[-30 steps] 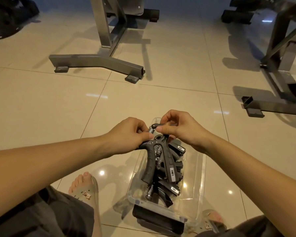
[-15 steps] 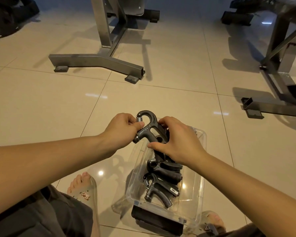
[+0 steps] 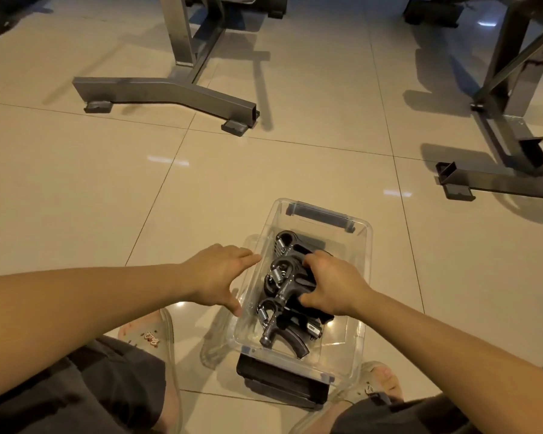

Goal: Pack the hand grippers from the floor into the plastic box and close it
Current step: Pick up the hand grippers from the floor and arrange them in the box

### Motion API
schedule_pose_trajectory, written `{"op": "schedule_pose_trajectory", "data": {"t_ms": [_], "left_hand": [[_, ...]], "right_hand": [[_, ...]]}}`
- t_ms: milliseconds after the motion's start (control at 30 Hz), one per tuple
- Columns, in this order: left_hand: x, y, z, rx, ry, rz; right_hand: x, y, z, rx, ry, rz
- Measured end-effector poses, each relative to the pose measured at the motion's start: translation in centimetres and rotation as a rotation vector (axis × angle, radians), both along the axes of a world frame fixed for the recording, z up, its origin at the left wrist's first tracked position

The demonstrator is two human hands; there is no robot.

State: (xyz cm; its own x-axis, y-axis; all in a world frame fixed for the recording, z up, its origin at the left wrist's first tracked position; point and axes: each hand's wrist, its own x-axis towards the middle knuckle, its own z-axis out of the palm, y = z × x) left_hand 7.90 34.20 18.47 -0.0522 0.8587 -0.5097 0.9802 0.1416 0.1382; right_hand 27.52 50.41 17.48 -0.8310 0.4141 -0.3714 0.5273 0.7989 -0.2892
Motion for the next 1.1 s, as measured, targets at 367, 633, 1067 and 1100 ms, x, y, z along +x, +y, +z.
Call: {"op": "schedule_pose_trajectory", "data": {"t_ms": [367, 633, 1067, 1100], "left_hand": [[-0.6, 0.5, -1.2, 0.027, 0.141, -0.143], [-0.6, 0.8, -1.0, 0.045, 0.117, -0.133], [-0.5, 0.7, -0.8, 0.048, 0.119, -0.139], [-0.4, 0.6, -0.7, 0.061, 0.115, -0.139]], "right_hand": [[1.4, -4.4, -7.3, 0.003, -0.154, 0.092], [1.7, -5.8, -9.5, 0.009, -0.103, 0.083], [1.7, -6.2, -8.7, 0.148, -0.170, 0.099], [1.5, -6.2, -8.2, 0.133, -0.147, 0.068]]}}
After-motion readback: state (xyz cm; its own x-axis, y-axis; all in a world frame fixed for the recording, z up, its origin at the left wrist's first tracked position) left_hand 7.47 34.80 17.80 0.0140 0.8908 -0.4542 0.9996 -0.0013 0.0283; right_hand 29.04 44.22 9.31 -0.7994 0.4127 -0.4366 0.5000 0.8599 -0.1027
